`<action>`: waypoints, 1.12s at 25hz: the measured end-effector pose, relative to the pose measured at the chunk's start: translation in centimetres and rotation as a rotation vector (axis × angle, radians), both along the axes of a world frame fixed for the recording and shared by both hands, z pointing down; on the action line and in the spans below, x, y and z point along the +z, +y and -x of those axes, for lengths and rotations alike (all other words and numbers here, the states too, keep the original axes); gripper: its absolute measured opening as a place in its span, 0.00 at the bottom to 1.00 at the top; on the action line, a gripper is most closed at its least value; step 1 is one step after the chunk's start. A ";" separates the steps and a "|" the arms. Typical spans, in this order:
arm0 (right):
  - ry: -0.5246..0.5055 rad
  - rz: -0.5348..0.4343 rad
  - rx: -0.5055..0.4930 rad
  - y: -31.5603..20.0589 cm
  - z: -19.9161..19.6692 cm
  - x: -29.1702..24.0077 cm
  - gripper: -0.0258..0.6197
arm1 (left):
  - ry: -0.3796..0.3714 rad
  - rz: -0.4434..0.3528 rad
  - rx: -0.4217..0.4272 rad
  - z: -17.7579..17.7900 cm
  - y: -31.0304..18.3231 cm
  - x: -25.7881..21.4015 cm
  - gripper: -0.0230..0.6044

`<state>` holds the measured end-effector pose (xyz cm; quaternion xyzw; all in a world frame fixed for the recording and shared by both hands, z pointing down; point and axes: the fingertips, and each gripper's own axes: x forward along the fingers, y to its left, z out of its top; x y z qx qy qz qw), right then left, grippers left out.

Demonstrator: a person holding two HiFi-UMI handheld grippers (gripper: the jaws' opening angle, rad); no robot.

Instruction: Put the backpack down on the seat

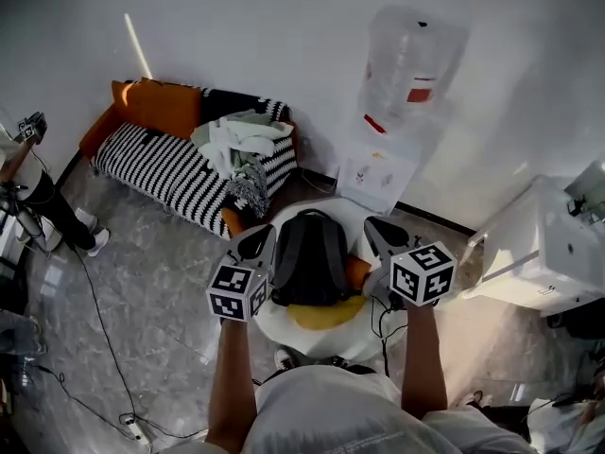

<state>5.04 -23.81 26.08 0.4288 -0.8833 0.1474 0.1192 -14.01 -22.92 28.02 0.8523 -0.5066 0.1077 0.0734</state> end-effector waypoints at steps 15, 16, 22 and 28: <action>0.089 -0.297 -0.004 -0.9 1.0 -10.4 0.05 | -0.125 -0.265 0.055 -0.4 -1.8 -12.6 0.05; 0.093 -0.310 -0.006 -0.9 1.1 -11.0 0.05 | -0.127 -0.281 0.060 -0.5 -1.7 -13.3 0.05; 0.098 -0.384 -0.030 -1.1 2.5 -13.8 0.05 | -0.137 -0.361 0.093 -0.8 -1.4 -16.0 0.05; 0.115 -0.421 -0.022 -1.6 2.8 -14.4 0.05 | -0.091 -0.399 0.109 -1.5 -1.0 -16.8 0.05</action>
